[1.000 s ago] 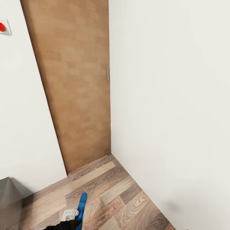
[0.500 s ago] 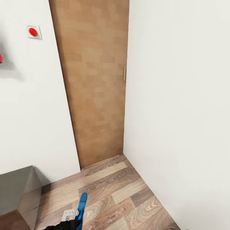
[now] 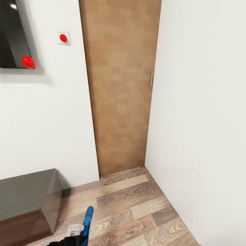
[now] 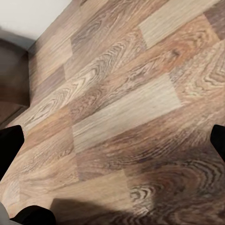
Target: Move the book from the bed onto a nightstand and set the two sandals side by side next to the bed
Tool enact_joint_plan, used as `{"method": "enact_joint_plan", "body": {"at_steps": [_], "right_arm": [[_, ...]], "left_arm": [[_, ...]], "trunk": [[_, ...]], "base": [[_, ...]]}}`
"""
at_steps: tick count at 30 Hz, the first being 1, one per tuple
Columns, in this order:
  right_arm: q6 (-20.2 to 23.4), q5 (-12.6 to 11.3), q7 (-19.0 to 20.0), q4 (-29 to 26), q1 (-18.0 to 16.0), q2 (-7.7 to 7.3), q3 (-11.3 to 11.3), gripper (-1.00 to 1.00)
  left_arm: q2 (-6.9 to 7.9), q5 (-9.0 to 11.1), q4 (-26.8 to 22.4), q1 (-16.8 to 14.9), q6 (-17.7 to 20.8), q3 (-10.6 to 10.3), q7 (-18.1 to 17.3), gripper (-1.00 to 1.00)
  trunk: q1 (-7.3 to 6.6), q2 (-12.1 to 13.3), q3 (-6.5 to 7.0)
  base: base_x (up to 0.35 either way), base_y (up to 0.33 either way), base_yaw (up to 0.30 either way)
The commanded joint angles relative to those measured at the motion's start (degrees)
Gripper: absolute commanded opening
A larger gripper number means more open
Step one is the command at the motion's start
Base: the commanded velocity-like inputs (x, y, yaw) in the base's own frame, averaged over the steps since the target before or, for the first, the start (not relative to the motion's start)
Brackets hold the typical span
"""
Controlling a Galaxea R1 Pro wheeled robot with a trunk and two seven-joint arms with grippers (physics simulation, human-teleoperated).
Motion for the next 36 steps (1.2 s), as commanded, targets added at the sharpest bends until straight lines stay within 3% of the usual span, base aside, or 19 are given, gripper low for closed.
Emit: {"method": "enact_joint_plan", "body": {"at_steps": [1,36], "right_arm": [[0.5,-0.5,0.2,0.0,0.0,0.00,-0.1,1.00],[0.5,-0.5,0.1,0.0,0.0,0.00,-0.1,1.00]], "left_arm": [[0.00,0.3,0.1,-0.1,-0.2,0.0,-0.2,-1.00],[0.00,0.3,0.1,-0.1,-0.1,-0.1,-0.3,-1.00]], "trunk": [[-0.01,0.0,-0.06],[-0.01,0.0,-0.06]], "base": [[0.000,0.000,0.294],[0.000,0.000,0.294]]}}
